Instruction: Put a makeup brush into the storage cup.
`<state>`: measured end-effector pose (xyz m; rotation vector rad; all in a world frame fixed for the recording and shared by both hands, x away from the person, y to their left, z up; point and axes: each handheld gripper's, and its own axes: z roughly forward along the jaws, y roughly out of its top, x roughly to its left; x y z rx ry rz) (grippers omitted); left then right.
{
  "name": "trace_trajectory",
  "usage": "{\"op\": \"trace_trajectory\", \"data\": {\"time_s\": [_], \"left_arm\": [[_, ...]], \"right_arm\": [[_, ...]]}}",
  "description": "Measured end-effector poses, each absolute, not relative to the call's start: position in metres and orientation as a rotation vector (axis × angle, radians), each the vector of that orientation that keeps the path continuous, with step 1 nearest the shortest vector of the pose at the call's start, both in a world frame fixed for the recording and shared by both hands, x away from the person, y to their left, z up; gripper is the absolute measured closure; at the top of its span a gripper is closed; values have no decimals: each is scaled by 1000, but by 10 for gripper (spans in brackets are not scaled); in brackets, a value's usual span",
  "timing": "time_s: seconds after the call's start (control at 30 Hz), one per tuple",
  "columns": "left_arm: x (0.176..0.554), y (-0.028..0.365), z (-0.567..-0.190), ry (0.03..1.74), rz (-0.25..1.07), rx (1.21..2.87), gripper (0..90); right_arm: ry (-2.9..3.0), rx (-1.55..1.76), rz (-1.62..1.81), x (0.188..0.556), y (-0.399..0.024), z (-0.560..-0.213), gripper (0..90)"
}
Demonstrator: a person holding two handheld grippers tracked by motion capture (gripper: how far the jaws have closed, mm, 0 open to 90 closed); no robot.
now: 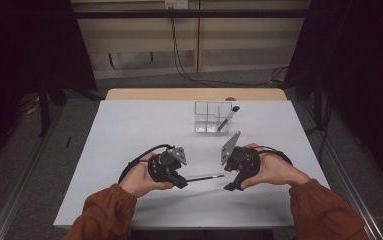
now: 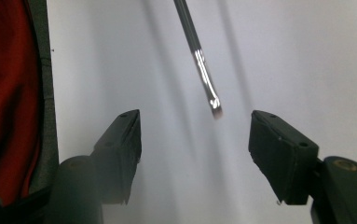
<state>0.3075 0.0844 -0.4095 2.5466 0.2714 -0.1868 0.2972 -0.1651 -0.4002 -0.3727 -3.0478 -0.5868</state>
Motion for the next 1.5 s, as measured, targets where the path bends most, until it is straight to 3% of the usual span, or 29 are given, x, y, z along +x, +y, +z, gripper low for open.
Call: {"op": "trace_trajectory", "data": {"time_s": [0.33,0.77,1.5], "left_arm": [[304,95,-413,301,-194,2522,849],[307,109,-411,356,-187,2473,849],[305,133,-417,436,-161,2298,849]], "right_arm": [[-3043,-464,-668,289,-180,-410,172],[-3016,-549,-840,279,-200,-411,45],[-2944,-587,-989,268,-209,-427,39]]}}
